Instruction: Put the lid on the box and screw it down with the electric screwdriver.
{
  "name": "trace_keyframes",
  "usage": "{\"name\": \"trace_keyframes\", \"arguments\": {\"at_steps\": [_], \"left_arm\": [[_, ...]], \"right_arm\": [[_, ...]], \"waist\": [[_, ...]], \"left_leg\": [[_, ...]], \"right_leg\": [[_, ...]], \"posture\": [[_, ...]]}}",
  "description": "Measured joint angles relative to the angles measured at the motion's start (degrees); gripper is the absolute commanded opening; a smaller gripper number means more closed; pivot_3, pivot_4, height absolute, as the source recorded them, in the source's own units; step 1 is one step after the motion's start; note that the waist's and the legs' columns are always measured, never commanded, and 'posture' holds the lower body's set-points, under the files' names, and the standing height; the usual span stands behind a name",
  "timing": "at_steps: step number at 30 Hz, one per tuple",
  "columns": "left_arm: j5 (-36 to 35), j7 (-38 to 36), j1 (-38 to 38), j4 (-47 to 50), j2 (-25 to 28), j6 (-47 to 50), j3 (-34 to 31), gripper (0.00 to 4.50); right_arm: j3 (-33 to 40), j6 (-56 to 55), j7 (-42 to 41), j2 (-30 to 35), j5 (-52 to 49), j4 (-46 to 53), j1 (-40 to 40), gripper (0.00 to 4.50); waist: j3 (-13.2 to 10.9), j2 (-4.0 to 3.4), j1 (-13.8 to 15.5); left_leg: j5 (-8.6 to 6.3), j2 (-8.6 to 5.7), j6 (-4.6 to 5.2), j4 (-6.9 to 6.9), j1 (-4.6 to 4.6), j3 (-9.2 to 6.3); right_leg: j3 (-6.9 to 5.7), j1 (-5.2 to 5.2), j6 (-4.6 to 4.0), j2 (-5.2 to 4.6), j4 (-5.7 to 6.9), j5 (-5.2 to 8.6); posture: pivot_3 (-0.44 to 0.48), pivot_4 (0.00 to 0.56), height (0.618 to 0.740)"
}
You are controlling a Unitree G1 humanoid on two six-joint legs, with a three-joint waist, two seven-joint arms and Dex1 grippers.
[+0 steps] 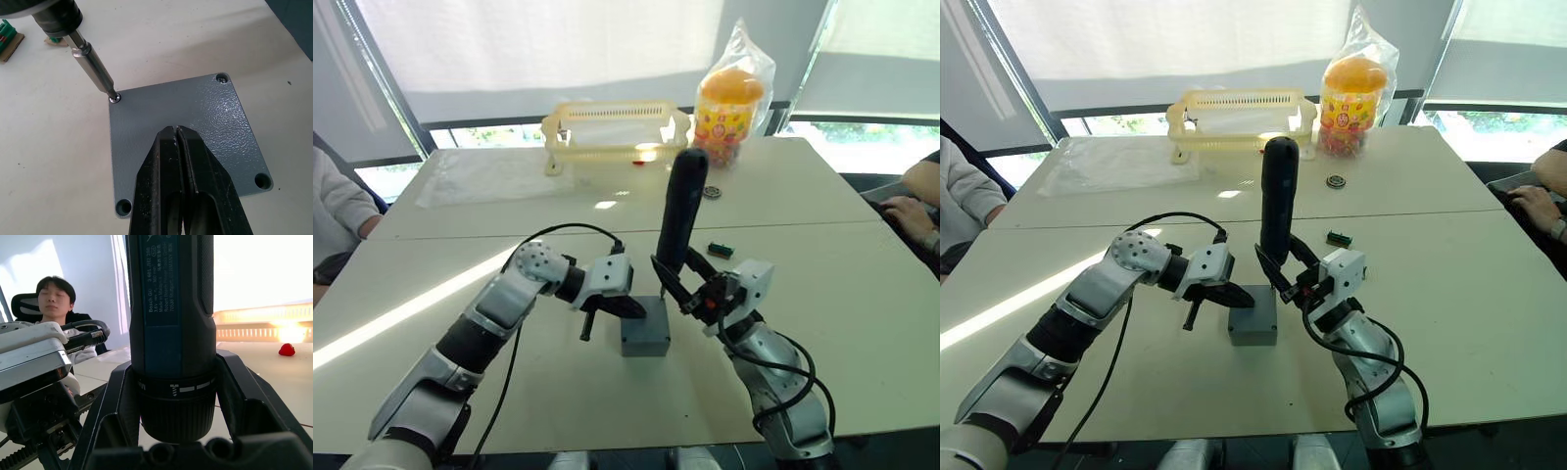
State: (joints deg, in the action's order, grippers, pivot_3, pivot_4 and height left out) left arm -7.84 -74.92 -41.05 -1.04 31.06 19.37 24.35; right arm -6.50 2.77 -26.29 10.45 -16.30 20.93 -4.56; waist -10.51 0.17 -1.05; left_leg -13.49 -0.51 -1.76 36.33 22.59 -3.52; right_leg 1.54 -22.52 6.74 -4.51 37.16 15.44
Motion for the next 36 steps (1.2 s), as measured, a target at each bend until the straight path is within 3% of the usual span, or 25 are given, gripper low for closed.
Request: {"name": "trace_keyframes", "arguments": {"at_steps": [36], "left_arm": [[1.64, -0.44, 0.4, 0.0, 0.82, -2.44, 0.93, 0.0]], "right_arm": [[-0.49, -3.58, -3.38, 1.84, 1.23, -3.05, 0.73, 1.77]], "waist": [[0.9, 0.7, 0.08]], "left_leg": [[-0.01, 0.06, 0.0, -0.21, -0.27, -0.03]], "right_leg": [[-0.06, 0.22, -0.37, 0.0, -0.08, 0.23]], "posture": [[0.0, 0.15, 0.74]]}}
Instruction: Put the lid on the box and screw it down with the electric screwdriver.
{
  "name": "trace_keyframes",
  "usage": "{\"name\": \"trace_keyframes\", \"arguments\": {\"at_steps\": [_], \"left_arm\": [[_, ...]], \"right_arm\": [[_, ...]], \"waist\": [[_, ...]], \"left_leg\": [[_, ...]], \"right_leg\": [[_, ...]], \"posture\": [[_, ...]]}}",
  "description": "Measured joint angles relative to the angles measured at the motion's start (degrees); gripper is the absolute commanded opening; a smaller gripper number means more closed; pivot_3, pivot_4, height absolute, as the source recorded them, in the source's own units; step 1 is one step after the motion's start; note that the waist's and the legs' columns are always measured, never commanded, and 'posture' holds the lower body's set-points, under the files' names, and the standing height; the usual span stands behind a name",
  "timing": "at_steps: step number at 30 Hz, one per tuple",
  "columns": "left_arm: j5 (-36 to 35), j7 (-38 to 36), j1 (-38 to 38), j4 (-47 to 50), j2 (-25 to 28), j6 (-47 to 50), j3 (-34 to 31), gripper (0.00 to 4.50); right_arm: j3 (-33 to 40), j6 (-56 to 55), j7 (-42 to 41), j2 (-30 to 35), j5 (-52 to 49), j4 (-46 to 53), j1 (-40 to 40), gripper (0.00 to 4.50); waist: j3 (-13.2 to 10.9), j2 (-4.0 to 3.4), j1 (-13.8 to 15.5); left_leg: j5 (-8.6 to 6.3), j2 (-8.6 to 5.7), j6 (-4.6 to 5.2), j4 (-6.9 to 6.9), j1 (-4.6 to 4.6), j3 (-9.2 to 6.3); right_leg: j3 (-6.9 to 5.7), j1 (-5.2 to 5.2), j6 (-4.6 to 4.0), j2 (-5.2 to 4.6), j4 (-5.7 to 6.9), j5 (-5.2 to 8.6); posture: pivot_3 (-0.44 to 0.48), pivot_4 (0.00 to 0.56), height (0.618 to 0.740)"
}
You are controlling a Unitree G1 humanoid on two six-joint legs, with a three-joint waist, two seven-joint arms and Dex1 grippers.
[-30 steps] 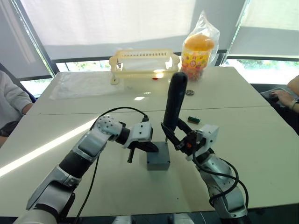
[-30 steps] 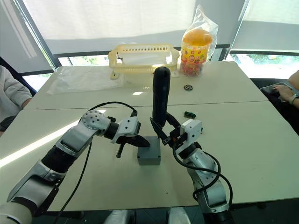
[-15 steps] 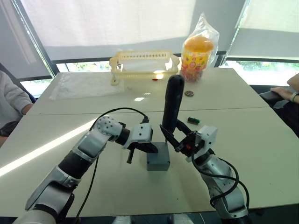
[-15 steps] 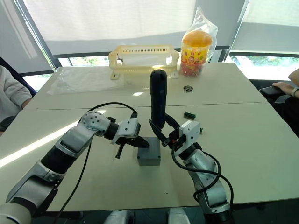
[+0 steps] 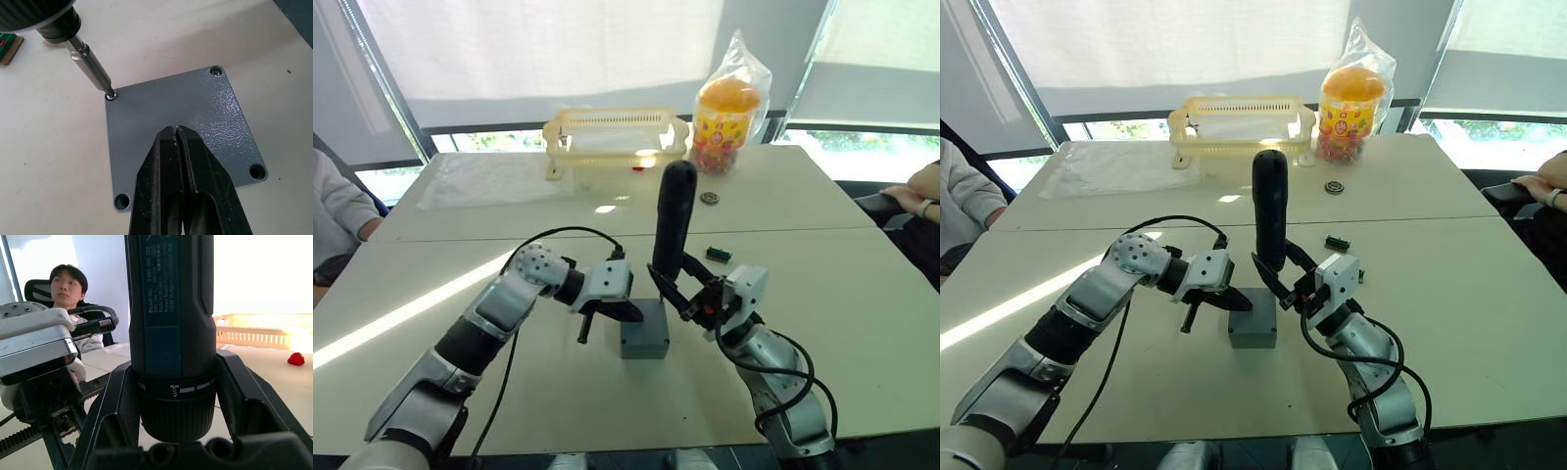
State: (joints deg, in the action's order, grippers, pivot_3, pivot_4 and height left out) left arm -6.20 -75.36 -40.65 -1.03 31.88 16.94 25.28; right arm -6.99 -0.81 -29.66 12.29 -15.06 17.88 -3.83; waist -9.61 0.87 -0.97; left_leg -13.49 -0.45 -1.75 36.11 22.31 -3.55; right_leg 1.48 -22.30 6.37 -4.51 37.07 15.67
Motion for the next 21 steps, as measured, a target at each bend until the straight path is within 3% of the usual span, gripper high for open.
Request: {"name": "trace_keyframes", "arguments": {"at_steps": [21], "left_arm": [[0.67, -0.33, 0.02, 0.03, 0.51, -0.15, 0.64, 0.0]], "right_arm": [[-0.95, -7.92, -0.84, -0.29, -0.18, -6.85, -0.72, 1.77]], "waist": [[0.68, 0.12, 0.11]], "left_leg": [[-0.01, 0.05, 0.01, -0.06, -0.1, 0.0]], "right_leg": [[-0.01, 0.1, -0.24, 0.0, -0.08, 0.16]], "posture": [[0.0, 0.15, 0.74]]}}
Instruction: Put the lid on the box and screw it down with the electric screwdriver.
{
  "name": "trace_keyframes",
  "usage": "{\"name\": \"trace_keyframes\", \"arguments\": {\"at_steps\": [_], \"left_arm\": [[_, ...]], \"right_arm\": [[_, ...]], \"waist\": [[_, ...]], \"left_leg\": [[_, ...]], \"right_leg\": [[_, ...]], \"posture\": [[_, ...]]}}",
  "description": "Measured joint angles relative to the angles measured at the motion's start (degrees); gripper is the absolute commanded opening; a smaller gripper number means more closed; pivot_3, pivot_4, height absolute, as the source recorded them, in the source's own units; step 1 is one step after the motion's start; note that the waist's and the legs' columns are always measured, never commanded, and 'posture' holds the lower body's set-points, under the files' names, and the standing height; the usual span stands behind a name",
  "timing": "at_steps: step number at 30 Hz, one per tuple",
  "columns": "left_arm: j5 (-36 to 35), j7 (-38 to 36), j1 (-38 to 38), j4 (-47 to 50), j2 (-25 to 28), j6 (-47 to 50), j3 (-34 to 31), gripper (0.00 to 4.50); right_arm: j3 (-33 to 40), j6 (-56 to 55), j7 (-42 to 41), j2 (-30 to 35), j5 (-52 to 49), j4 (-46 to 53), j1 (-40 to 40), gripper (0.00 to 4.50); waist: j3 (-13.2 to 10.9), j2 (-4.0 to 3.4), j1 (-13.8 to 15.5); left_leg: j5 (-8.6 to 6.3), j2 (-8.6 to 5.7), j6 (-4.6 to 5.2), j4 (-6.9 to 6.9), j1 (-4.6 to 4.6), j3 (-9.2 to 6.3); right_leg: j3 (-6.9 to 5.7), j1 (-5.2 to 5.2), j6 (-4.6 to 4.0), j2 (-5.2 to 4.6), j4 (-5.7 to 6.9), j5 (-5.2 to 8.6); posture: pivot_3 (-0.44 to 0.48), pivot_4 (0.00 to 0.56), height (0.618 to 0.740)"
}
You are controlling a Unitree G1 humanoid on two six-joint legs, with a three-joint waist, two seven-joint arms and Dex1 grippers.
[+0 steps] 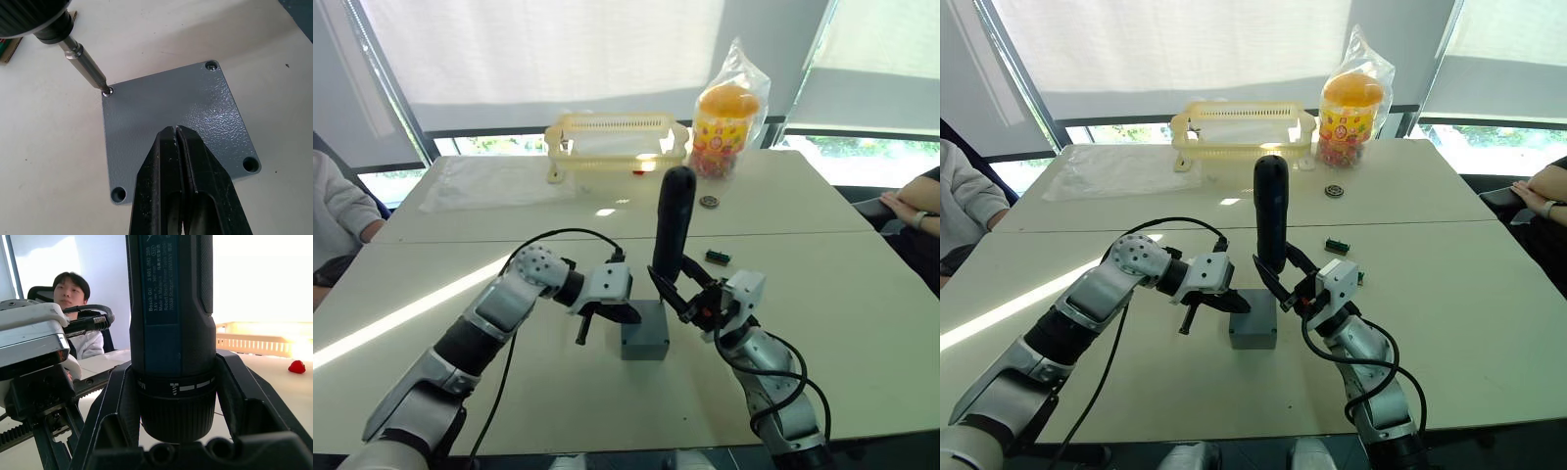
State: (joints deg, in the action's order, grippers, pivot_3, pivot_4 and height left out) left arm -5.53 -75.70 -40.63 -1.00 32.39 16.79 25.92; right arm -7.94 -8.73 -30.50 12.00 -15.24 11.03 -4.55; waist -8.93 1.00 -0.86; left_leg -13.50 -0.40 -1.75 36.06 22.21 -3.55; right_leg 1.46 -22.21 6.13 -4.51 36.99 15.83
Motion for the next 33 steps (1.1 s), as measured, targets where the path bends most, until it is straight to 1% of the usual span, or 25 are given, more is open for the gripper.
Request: {"name": "trace_keyframes", "arguments": {"at_steps": [23, 25, 28, 31, 33], "left_arm": [[0.01, -0.22, 0.0, 0.13, 0.02, 0.0, 0.08, 0.0], [0.01, -0.2, -0.01, 0.12, -0.05, -0.17, 0.1, 0.0], [0.0, -0.27, -0.01, 0.18, -0.14, -0.75, 0.1, 0.0], [0.0, -0.42, 0.0, 0.17, -0.1, -1.12, -0.01, 0.0], [0.0, -0.53, 0.0, 0.12, -0.09, -1.29, -0.08, 0.0]], "right_arm": [[0.5, -0.04, 1.1, 0.04, 0.39, -0.22, -0.19, 1.77], [0.94, 2.47, 2.03, 0.06, -0.45, 1.83, -0.3, 1.77], [2.74, 12.32, 5.14, 0.76, -5.07, 8.18, -0.49, 1.77], [6.61, 24.16, 10.77, 2.46, -13.73, 17.46, -3.88, 1.77], [9.42, 29.97, 14.31, 3.63, -20.88, 23.01, -7.12, 1.77]], "waist": [[0.01, 0.01, 0.1], [-0.02, -0.02, 0.17], [-0.22, -0.17, 0.27], [-0.5, -0.36, 0.25], [-0.56, -0.36, 0.24]], "left_leg": [[-0.01, 0.07, -0.01, -0.01, 0.01, 0.01], [-0.01, 0.12, -0.01, -0.01, 0.05, 0.0], [0.0, 0.15, -0.01, 0.01, 0.22, -0.02], [0.0, 0.14, -0.01, 0.0, 0.32, -0.06], [0.0, 0.14, -0.01, -0.04, 0.32, -0.08]], "right_leg": [[0.0, -0.01, -0.14, -0.02, -0.05, 0.1], [0.0, -0.03, -0.14, -0.02, -0.05, 0.1], [0.01, -0.18, -0.15, -0.07, -0.05, 0.1], [0.04, -0.31, -0.14, -0.12, -0.05, 0.09], [0.02, -0.31, -0.14, -0.12, -0.07, 0.09]], "posture": [[0.0, 0.15, 0.74], [0.0, 0.15, 0.74], [0.0, 0.15, 0.74], [0.0, 0.15, 0.74], [0.0, 0.15, 0.74]]}}
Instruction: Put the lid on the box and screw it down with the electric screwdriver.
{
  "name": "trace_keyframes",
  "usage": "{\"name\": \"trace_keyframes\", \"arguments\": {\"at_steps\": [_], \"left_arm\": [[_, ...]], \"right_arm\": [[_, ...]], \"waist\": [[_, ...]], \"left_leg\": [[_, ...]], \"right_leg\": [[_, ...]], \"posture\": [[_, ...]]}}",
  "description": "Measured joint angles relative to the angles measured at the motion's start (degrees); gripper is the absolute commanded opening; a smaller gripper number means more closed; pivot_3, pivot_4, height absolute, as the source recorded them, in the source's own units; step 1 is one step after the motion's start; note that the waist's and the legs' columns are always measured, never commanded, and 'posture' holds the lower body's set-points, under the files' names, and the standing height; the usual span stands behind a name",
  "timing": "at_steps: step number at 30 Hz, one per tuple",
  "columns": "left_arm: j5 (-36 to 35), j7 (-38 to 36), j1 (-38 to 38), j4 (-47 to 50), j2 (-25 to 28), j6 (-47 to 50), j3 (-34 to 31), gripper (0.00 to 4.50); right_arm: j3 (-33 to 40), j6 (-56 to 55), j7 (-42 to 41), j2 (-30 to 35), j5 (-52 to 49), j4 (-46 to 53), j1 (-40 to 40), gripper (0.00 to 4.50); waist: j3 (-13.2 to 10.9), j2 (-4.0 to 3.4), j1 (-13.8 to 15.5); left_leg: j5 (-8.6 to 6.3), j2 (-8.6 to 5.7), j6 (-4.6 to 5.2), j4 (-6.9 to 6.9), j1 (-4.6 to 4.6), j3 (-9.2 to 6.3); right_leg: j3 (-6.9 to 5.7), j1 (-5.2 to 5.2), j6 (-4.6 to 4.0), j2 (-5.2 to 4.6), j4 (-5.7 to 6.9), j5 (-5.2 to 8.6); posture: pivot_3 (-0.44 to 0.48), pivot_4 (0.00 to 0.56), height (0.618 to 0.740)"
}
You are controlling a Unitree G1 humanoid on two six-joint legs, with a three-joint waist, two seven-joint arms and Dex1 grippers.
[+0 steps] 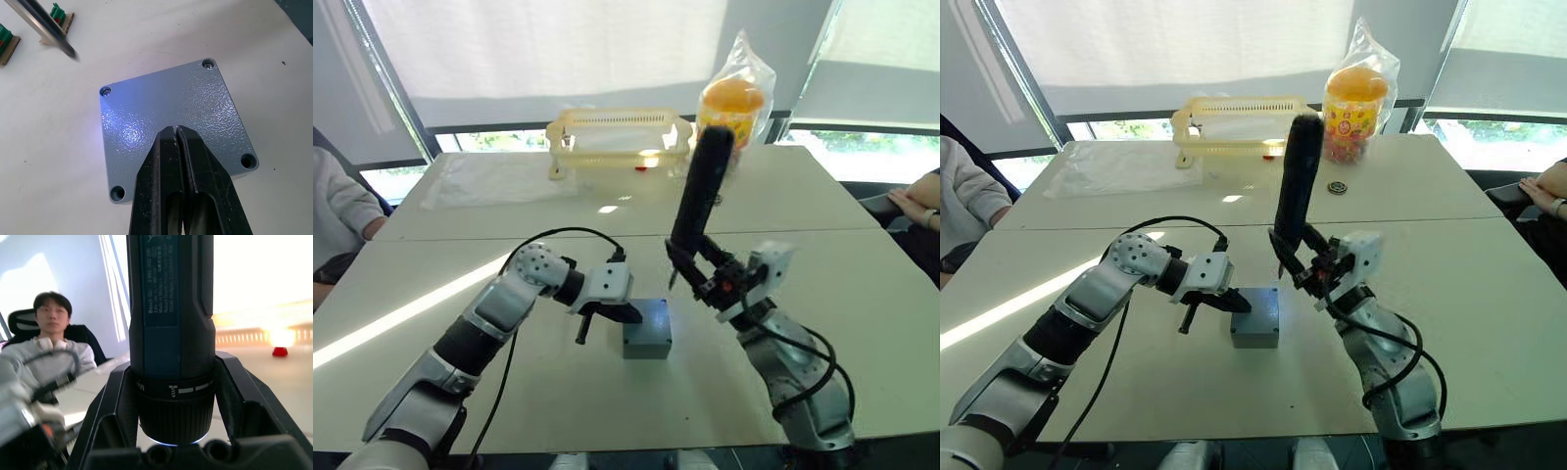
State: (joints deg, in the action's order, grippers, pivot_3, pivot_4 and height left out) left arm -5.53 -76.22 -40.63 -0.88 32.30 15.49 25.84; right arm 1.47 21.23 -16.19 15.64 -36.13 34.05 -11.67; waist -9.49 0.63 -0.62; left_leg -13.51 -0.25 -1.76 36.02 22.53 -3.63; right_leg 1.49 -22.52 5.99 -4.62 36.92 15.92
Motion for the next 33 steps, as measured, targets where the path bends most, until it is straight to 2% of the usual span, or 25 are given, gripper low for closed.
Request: {"name": "trace_keyframes", "arguments": {"at_steps": [4, 8, 11, 14, 16, 18, 20, 22, 23, 24, 27, 29, 33], "left_arm": [[-0.06, 0.11, 0.01, -0.2, -0.55, 0.0, -0.24, 0.0], [-0.83, 0.52, 0.11, -0.26, -1.32, 1.87, -1.18, 0.0], [-3.31, 1.31, 0.1, -0.45, -2.2, 6.07, -2.98, 0.0], [-7.2, 2.54, -0.83, -1.0, -3.56, 11.64, -6.73, 0.0], [-8.94, 2.79, -2.67, -1.12, -3.83, 13.33, -7.94, 0.0], [-10.49, 2.62, -5.42, -1.04, -4.26, 14.27, -9.42, 0.0], [-11.55, 1.87, -7.43, -0.85, -4.33, 14.08, -10.18, 0.0], [-11.72, 1.24, -7.58, -1.06, -4.8, 13.35, -10.3, 0.0], [-11.72, 0.68, -7.7, -1.21, -5.51, 12.22, -9.78, 0.0], [-11.68, 0.01, -8.03, -1.32, -6.25, 10.91, -8.99, 0.0], [-11.58, -0.55, -8.32, -1.3, -8.86, 8.37, -8.12, 0.0], [-11.17, -0.38, -8.4, -1.25, -10.81, 6.97, -6.41, 0.0], [-9.21, 0.19, -7.98, -1.62, -13.42, 3.63, -3.25, 0.0]], "right_arm": [[6.05, 7.79, 7.5, 1.86, -15.73, 6.53, -5.41, 1.77], [11.13, 12.97, 16.41, 4.27, -27.12, 4.37, -5.6, 1.77], [14.82, 16.12, 23.33, 8.71, -38.75, 1.4, -5.59, 1.77], [18.14, 20.95, 28.52, 21.13, -53.04, -2.81, -5.9, 1.77], [20.3, 25.25, 28.22, 30.36, -57.85, -5.52, -5.24, 1.77], [23.86, 31.93, 26.32, 42.31, -63.27, -10.45, -1.26, 1.77], [27.21, 38.23, 24.84, 49.89, -66.75, -17.16, 4.07, 1.77], [28.85, 41.97, 23.34, 52.45, -67.7, -21.44, 6.83, 1.77], [29.91, 45.62, 21.36, 55.84, -67.48, -25.22, 9.05, 1.77], [30.83, 49.79, 19.13, 59.32, -65.92, -29.88, 11.26, 1.77], [31.24, 55.95, 13.61, 64.1, -58.97, -39.8, 13.09, 1.77], [29.52, 57.98, 8.63, 66.7, -52.76, -44.45, 12.93, 1.77], [18.78, 58.11, -3.01, 68.95, -40.9, -47.5, 7.13, 1.77]], "waist": [[-0.01, 0.02, 0.08], [-0.08, -0.03, 0.0], [-0.37, -0.23, -0.07], [-0.97, -0.37, -0.08], [-1.23, -0.43, 0.16], [-1.26, -0.37, 0.74], [-1.29, -0.3, 0.99], [-1.33, -0.36, 0.83], [-1.34, -0.47, 0.94], [-1.36, -0.46, 1.02], [-1.37, -0.43, 1.2], [-1.37, -0.45, 1.18], [-1.38, -0.5, -0.28]], "left_leg": [[0.0, 0.02, 0.0, -0.03, -0.01, -0.04], [0.0, 0.02, 0.01, -0.03, 0.07, -0.02], [0.0, -0.01, 0.01, 0.04, 0.49, -0.02], [0.01, -0.05, 0.03, 0.12, 1.12, 0.09], [0.0, -0.22, 0.06, 0.06, 1.19, 0.04], [-0.12, -0.21, 0.26, 0.07, 1.27, 0.0], [-0.25, -0.2, 0.48, 0.06, 1.26, 0.08], [-0.34, -0.2, 0.64, 0.11, 1.25, 0.16], [-0.34, -0.23, 0.64, 0.12, 1.25, 0.21], [-0.34, -0.23, 0.64, 0.13, 1.25, 0.23], [-0.34, -0.23, 0.64, 0.23, 1.24, 0.27], [-0.34, -0.23, 0.64, 0.24, 1.2, 0.32], [-0.34, -0.17, 0.63, 0.23, 1.04, 0.36]], "right_leg": [[-0.14, 0.14, 0.0, 0.02, -0.17, 0.0], [-0.1, 0.2, -0.1, -0.07, -0.51, -0.07], [-0.06, -0.11, -0.07, -0.11, -0.63, -0.11], [-0.05, -0.69, 0.52, -0.08, -0.63, -0.45], [-0.15, -0.74, 0.62, -0.06, -0.64, -0.51], [-0.26, -0.73, 0.63, 0.0, -0.74, -0.5], [-0.23, -0.71, 0.63, 0.04, -0.81, -0.49], [-0.16, -0.74, 0.63, 0.04, -0.82, -0.49], [-0.11, -0.74, 0.64, 0.02, -0.82, -0.48], [-0.1, -0.74, 0.64, 0.02, -0.82, -0.48], [-0.06, -0.72, 0.63, 0.04, -0.83, -0.48], [-0.02, -0.72, 0.63, 0.04, -0.82, -0.48], [0.0, -0.68, 0.63, 0.11, -0.77, -0.49]], "posture": [[0.0, 0.15, 0.74], [0.0, 0.15, 0.74], [0.0, 0.15, 0.74], [0.0, 0.15, 0.74], [0.0, 0.15, 0.74], [0.0, 0.15, 0.74], [0.0, 0.15, 0.74], [0.0, 0.15, 0.74], [0.0, 0.15, 0.74], [0.0, 0.15, 0.74], [0.0, 0.15, 0.74], [0.0, 0.15, 0.74], [0.0, 0.15, 0.74]]}}
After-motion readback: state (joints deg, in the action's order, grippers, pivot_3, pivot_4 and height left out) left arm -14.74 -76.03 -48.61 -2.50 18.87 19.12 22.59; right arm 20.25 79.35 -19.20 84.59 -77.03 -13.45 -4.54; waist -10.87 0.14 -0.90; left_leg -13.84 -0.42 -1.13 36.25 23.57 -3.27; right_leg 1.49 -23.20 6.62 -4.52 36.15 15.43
